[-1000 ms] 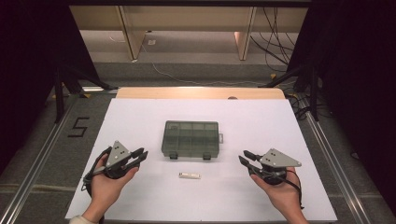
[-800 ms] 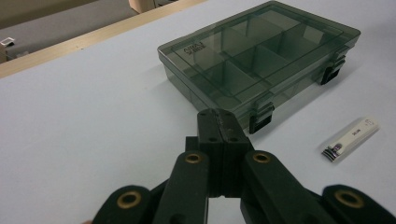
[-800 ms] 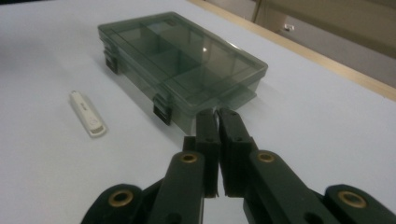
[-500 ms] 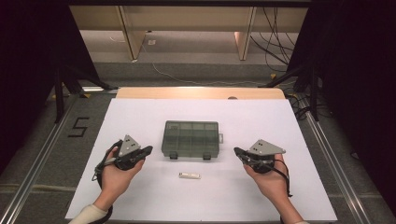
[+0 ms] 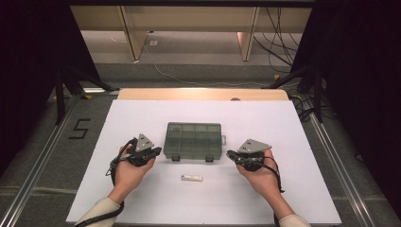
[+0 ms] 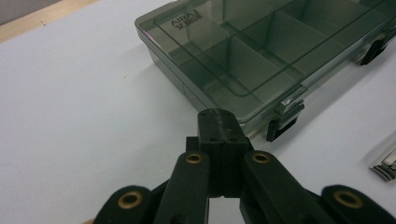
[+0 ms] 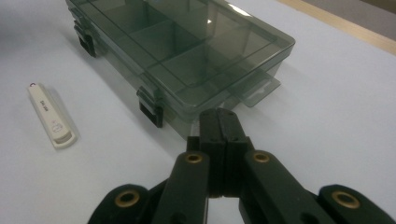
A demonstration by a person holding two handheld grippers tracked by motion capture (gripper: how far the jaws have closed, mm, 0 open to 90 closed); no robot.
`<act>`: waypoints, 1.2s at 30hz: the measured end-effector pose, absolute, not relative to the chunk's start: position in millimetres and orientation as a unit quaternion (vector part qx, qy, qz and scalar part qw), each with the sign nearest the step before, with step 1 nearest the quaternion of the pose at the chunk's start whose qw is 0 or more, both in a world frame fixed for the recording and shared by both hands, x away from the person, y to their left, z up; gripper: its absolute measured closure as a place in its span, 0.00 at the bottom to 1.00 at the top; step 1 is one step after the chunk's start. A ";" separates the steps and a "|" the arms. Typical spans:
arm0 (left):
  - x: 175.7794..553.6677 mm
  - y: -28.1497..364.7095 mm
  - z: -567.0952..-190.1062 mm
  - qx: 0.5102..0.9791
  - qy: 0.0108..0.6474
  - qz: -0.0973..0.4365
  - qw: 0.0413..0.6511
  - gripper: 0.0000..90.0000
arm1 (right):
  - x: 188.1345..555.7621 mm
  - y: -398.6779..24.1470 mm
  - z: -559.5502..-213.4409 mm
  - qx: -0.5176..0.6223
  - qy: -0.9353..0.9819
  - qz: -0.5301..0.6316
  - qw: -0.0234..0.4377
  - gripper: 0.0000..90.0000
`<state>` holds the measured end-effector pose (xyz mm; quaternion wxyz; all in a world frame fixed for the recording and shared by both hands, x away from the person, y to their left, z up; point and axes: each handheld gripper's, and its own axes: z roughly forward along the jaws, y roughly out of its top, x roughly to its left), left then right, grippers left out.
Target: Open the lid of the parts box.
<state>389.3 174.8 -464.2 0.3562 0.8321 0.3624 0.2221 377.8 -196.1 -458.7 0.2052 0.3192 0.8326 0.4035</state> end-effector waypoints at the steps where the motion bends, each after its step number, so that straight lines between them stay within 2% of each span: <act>1: 390.2 174.6 -465.3 0.835 0.360 0.223 0.353 1.00 | 379.2 -194.6 -460.1 0.317 0.834 0.402 0.205 1.00; 9: 394.2 172.3 -475.0 0.825 0.381 0.220 0.356 1.00 | 385.0 -189.4 -470.4 0.308 0.847 0.388 0.192 1.00; 11: 395.2 173.7 -474.8 0.836 0.366 0.220 0.345 1.00 | 385.7 -188.5 -472.2 0.310 0.848 0.388 0.187 1.00; 18: 397.1 170.2 -478.8 0.833 0.369 0.221 0.348 1.00 | 385.6 -182.8 -475.0 0.315 0.853 0.378 0.177 1.00; 36: 399.5 168.2 -483.0 0.841 0.360 0.219 0.338 1.00 | 388.3 -179.7 -478.9 0.311 0.854 0.375 0.181 1.00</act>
